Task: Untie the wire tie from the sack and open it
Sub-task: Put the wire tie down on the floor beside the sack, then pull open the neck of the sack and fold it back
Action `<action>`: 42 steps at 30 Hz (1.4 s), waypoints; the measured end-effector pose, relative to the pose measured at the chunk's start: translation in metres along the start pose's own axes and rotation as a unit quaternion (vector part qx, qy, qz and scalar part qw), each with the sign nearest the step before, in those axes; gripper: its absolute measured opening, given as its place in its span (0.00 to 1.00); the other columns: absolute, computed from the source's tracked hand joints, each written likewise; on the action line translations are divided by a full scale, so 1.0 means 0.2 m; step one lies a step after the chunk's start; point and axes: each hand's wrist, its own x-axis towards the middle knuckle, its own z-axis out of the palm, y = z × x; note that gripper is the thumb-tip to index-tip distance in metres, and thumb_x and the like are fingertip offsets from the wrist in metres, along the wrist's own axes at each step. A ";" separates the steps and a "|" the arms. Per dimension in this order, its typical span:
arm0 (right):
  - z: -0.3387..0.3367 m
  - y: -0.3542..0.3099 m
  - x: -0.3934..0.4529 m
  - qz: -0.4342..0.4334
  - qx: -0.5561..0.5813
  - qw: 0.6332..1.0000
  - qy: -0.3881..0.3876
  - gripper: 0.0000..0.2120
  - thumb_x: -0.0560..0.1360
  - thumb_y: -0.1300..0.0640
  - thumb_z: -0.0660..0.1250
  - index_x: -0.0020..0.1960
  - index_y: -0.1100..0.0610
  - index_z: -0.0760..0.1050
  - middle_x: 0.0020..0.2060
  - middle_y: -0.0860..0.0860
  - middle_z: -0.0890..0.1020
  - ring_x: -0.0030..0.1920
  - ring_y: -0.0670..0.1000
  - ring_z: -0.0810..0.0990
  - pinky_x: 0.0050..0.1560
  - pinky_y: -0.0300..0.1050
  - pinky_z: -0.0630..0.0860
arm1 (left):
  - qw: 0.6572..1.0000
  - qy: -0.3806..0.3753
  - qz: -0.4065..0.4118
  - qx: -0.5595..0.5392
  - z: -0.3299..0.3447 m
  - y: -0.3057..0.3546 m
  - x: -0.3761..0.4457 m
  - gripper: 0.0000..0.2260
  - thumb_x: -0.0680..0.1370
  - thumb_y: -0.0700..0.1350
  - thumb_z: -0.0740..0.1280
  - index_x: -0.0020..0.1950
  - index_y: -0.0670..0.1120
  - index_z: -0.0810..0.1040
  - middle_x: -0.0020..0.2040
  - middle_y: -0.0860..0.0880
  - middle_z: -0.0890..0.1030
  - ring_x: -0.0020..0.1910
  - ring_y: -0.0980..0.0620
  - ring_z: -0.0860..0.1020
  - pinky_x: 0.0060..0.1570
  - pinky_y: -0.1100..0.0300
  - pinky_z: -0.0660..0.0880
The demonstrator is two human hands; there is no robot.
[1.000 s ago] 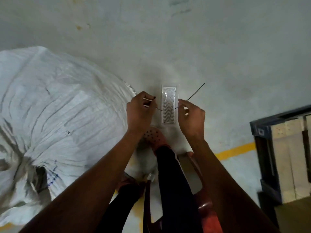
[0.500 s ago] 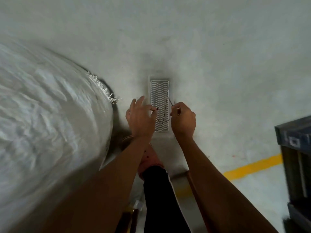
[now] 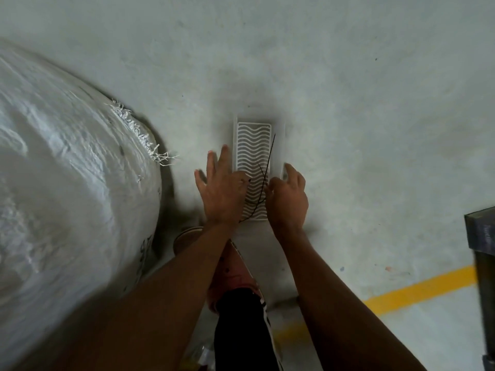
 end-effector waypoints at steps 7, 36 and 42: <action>-0.05 0.01 -0.04 -0.014 0.092 0.995 0.022 0.10 0.77 0.56 0.75 0.57 0.56 0.82 0.77 0.56 0.70 0.76 0.55 0.68 0.60 0.58 0.82 | 0.998 0.038 0.028 -0.039 -0.01 -0.06 -0.02 0.15 0.81 0.49 0.71 0.67 0.57 0.81 0.83 0.47 0.66 0.84 0.45 0.63 0.79 0.37 0.60; -2.02 -2.13 -0.57 -0.447 0.102 0.888 -0.040 0.27 0.85 0.51 0.58 0.83 0.51 0.60 0.83 0.60 0.58 0.80 0.64 0.61 0.74 0.65 0.69 | 0.982 0.153 -0.109 -0.005 -3.05 -0.34 -0.42 0.30 0.85 0.48 0.60 0.86 0.48 0.55 0.85 0.43 0.64 0.85 0.38 0.58 0.82 0.35 0.54; -1.88 -2.47 -1.03 -0.529 0.065 0.841 -0.099 0.27 0.83 0.54 0.61 0.82 0.54 0.62 0.81 0.63 0.63 0.79 0.64 0.65 0.75 0.61 0.69 | 0.969 0.168 -0.177 -0.029 -3.23 -0.76 -0.92 0.30 0.85 0.53 0.56 0.86 0.48 0.56 0.83 0.43 0.66 0.84 0.38 0.61 0.81 0.34 0.55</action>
